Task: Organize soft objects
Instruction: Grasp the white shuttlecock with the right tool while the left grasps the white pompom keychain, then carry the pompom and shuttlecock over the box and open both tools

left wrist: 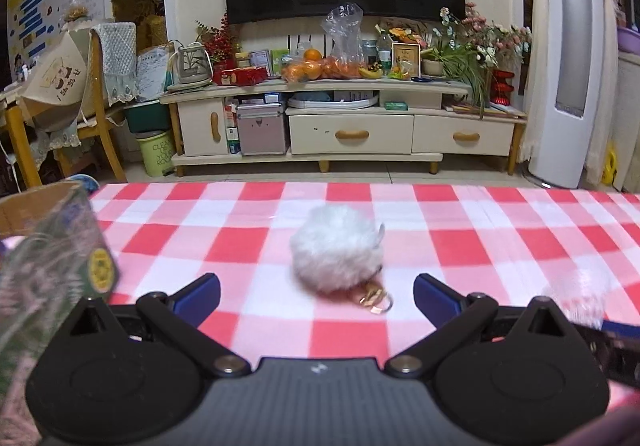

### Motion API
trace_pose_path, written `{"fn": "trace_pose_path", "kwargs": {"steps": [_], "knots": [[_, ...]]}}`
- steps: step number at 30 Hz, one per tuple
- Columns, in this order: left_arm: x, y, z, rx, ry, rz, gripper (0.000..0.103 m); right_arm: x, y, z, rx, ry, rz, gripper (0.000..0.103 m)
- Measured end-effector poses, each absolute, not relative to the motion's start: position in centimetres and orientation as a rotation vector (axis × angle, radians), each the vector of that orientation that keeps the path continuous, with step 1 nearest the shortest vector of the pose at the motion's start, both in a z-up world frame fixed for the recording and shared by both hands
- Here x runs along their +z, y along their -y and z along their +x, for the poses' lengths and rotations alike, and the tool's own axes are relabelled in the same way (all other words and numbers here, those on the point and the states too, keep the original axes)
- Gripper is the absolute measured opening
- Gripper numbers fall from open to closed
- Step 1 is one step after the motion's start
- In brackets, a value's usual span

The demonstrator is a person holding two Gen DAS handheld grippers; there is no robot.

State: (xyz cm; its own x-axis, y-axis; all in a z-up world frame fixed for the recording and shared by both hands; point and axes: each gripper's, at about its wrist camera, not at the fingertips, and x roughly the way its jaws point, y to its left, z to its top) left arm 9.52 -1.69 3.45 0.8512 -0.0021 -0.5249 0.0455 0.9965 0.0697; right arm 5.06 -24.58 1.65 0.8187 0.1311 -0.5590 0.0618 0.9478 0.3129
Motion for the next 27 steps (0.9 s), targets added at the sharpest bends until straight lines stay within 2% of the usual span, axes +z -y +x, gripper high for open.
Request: {"fn": "trace_pose_path", "kwargs": {"steps": [9,12,14,16,17,20,22,27], "knots": [[1.6,4.5,14.3,0.007,-0.54,0.106,0.101,1.7,24.3,5.3,0.032,-0.617,0.314,0.072],[0.9,4.8,15.9,0.036,-0.555,0.12,0.094,1.8,24.3,5.3,0.029,-0.613,0.318,0.072],[0.4,4.7,16.8,0.047,-0.575,0.115,0.083,1.8,24.3,5.3,0.029,-0.609,0.313,0.071],[0.0,4.6,17.5,0.058,-0.59,0.121,0.073,1.7,24.1,5.4,0.037,-0.607,0.286,0.062],[-0.1,4.6,17.7,0.063,-0.594,0.121,0.065,1.7,24.0,5.4,0.042,-0.606,0.274,0.061],[-0.2,4.2,18.1,0.056,-0.609,0.095,0.052,1.7,23.7,5.4,0.041,-0.601,0.253,0.059],[-0.3,4.0,18.1,0.046,-0.615,0.084,0.046,1.7,23.5,5.4,0.04,-0.598,0.241,0.057],[0.0,3.4,17.4,0.034,-0.631,0.052,0.043,1.6,23.5,5.6,0.047,-0.59,0.228,0.05]]}}
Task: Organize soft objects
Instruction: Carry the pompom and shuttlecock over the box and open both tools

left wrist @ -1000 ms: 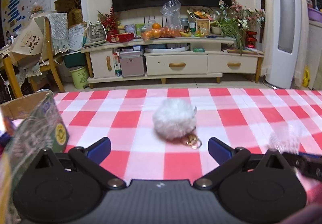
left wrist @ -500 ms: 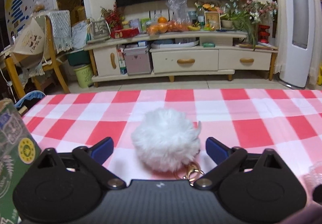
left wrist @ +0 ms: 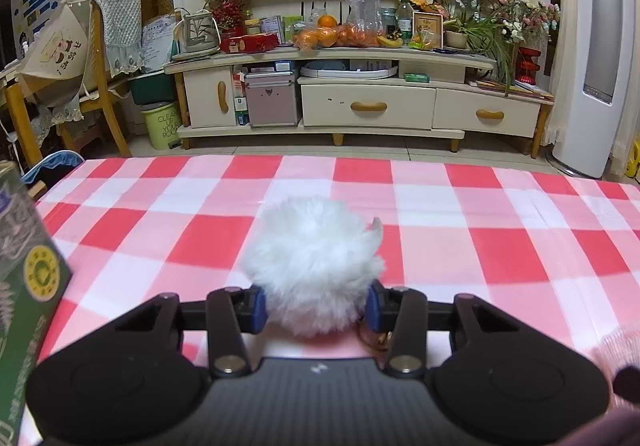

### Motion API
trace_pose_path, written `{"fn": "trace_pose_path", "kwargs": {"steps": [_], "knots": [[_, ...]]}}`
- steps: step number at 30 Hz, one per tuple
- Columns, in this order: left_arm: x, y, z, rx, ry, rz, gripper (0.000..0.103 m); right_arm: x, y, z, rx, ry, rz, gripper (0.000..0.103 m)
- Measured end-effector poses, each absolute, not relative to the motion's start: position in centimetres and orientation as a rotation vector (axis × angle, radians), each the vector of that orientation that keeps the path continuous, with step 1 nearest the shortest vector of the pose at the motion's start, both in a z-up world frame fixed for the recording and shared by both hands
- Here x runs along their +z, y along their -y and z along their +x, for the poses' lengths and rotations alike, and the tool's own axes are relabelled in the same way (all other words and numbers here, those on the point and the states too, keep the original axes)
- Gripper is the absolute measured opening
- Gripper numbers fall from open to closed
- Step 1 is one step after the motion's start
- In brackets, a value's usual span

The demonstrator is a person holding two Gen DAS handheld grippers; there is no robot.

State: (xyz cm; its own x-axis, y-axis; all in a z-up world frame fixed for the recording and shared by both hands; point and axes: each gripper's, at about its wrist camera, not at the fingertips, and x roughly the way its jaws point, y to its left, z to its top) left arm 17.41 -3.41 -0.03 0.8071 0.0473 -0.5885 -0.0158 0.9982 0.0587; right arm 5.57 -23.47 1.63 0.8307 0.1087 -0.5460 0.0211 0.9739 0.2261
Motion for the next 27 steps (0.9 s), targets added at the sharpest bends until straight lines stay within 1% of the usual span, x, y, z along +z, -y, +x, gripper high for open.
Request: {"fn": "trace_pose_path", "kwargs": {"steps": [5,10,27], "knots": [[0.6,2.8,15.1,0.021,-0.633,0.043,0.043,1.5,23.5,5.5,0.047,-0.585,0.23,0.045],[1.5,1.6,12.0,-0.005,-0.641,0.02,0.043,1.5,23.3,4.9,0.047,-0.582,0.234,0.043],[6.2,-2.4,2.2,-0.1,-0.662,-0.047,0.042,2.5,20.5,0.9,0.08,-0.567,0.248,0.042]]}}
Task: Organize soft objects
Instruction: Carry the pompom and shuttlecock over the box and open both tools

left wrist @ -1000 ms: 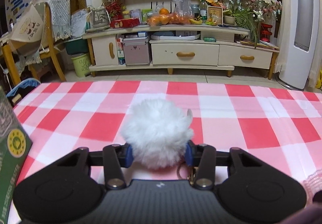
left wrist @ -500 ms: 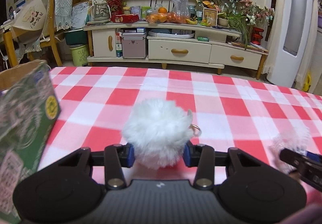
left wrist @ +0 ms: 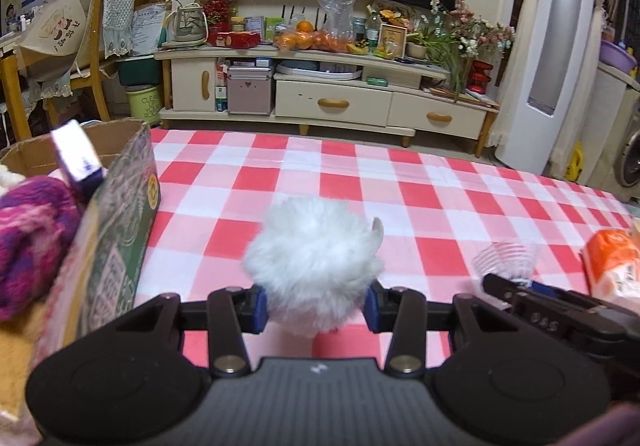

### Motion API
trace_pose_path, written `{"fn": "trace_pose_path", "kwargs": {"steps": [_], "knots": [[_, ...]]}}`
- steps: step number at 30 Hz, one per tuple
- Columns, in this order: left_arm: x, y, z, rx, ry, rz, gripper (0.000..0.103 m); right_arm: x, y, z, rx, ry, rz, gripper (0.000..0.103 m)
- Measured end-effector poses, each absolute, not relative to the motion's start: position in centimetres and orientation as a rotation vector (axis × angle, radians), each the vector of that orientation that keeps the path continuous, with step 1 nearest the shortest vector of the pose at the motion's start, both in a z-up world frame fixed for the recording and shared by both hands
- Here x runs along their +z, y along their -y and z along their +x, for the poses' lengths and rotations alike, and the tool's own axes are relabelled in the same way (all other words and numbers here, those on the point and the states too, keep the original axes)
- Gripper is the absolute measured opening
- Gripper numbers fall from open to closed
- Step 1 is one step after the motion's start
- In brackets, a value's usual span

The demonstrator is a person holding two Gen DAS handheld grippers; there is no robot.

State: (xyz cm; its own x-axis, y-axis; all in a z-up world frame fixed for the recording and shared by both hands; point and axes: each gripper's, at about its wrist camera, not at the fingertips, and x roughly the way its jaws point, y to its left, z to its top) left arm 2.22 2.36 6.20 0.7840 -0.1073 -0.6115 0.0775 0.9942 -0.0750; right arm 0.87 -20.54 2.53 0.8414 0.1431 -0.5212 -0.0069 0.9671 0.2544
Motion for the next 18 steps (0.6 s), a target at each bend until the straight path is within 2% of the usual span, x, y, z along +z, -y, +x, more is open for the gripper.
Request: {"fn": "trace_pose_path", "kwargs": {"steps": [18], "knots": [[11.8,-6.4,-4.0,-0.246,-0.57,-0.111,0.043,5.9,15.8,-5.9,0.205,-0.554,0.235,0.042]]}}
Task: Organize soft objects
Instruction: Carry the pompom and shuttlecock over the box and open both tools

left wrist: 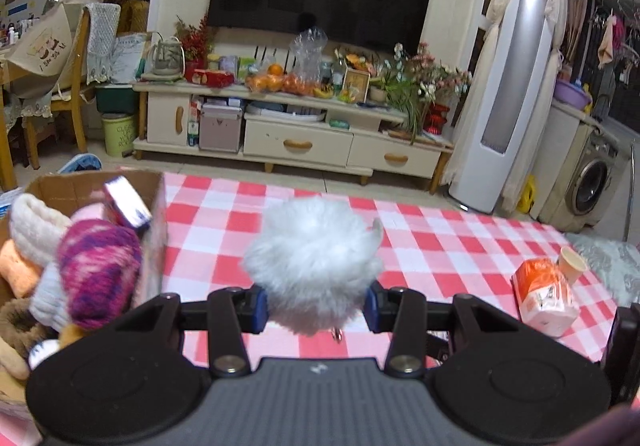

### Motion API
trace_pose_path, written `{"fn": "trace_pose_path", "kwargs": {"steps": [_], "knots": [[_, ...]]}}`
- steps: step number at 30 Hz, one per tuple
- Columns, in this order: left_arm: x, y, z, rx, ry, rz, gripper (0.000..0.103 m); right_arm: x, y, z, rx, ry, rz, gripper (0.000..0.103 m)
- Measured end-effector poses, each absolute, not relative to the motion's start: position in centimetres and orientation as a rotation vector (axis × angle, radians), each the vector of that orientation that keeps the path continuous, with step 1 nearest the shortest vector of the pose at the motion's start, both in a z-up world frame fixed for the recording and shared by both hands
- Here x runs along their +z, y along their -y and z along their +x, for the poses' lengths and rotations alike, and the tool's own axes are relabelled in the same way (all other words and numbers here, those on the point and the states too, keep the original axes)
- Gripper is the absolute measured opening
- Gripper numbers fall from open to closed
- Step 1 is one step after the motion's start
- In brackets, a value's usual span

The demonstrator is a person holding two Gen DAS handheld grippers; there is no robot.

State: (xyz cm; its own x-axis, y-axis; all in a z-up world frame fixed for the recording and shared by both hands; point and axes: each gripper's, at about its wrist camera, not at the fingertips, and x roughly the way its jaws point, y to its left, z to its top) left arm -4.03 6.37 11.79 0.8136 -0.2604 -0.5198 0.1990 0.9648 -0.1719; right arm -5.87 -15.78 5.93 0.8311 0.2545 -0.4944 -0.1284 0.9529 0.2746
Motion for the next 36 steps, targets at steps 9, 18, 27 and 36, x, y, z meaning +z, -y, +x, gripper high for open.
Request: {"fn": "trace_pose_path", "kwargs": {"steps": [9,18,27,36], "knots": [[13.5,-11.0,-5.2,-0.194,-0.503,-0.164,0.043,9.7,11.8,-6.4,0.308,-0.505,0.218,0.042],[14.0,-17.4,-5.5,-0.069,-0.453,-0.247,0.043,13.0,5.7,-5.1,0.471,-0.457,0.225,0.042],[12.8,-22.7,-5.2,0.045,-0.472,-0.33,0.043,14.4,-1.2,-3.3,0.629,-0.434,0.2,0.042],[10.5,-25.8,-5.0,0.102,-0.561,-0.334,0.044,14.0,-5.5,-1.3,0.708,-0.46,0.185,0.043]]}}
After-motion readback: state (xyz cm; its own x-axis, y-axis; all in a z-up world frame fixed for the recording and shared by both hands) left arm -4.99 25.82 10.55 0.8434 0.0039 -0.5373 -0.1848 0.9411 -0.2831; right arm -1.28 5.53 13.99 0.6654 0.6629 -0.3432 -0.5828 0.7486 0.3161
